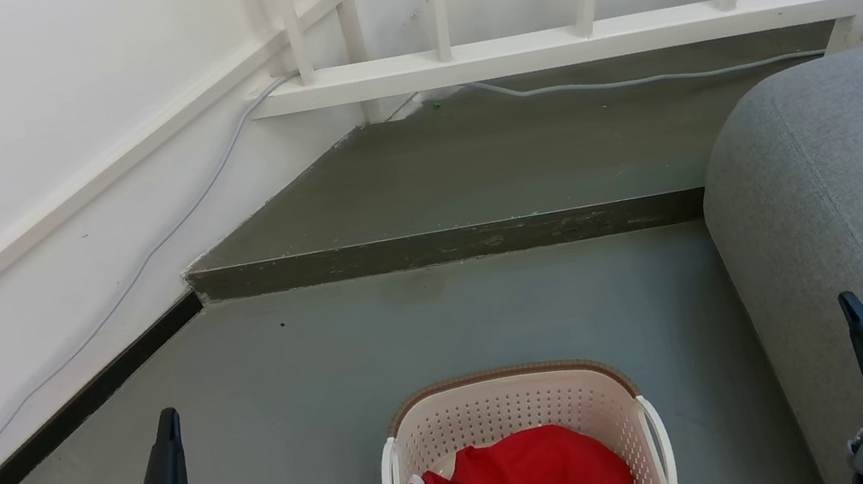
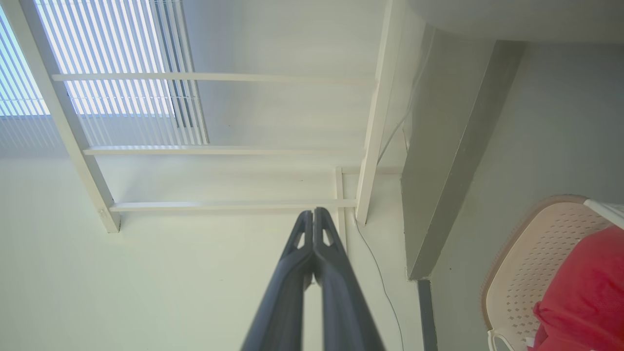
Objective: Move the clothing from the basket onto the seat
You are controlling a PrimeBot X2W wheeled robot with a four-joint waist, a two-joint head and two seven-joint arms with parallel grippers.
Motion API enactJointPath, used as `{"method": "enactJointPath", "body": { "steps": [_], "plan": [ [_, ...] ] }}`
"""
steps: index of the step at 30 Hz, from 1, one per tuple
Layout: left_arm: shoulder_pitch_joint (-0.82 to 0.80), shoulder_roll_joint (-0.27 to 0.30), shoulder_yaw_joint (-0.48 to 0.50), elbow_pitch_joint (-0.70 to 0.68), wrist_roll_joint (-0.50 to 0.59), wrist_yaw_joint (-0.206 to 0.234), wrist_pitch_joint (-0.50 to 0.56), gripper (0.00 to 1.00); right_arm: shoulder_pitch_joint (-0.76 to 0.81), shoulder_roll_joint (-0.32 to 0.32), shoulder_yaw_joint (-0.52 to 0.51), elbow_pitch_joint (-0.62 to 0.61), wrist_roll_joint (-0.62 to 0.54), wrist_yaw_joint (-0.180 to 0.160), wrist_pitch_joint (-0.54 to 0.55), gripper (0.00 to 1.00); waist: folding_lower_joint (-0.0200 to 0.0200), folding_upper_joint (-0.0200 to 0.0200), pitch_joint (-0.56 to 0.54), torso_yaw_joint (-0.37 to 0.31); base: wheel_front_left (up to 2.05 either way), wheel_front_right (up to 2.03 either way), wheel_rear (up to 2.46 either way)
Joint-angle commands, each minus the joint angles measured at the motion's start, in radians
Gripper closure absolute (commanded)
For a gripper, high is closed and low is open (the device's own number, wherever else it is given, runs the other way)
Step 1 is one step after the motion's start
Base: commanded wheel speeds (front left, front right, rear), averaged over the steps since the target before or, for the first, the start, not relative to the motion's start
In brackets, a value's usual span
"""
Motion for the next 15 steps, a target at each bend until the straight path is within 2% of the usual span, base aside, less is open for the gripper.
{"method": "enactJointPath", "body": {
  "steps": [1,15],
  "plan": [
    [-0.057,0.016,0.032,-0.029,-0.004,-0.008,0.003,1.0,-0.037,-0.01,0.017,-0.031,0.012,0.004,0.008,1.0,0.0,0.0,0.0,0.0,0.0,0.0,0.0],
    [-0.057,0.016,0.032,-0.029,-0.004,-0.008,0.003,1.0,-0.037,-0.01,0.017,-0.031,0.012,0.004,0.008,1.0,0.0,0.0,0.0,0.0,0.0,0.0,0.0]
  ]
}}
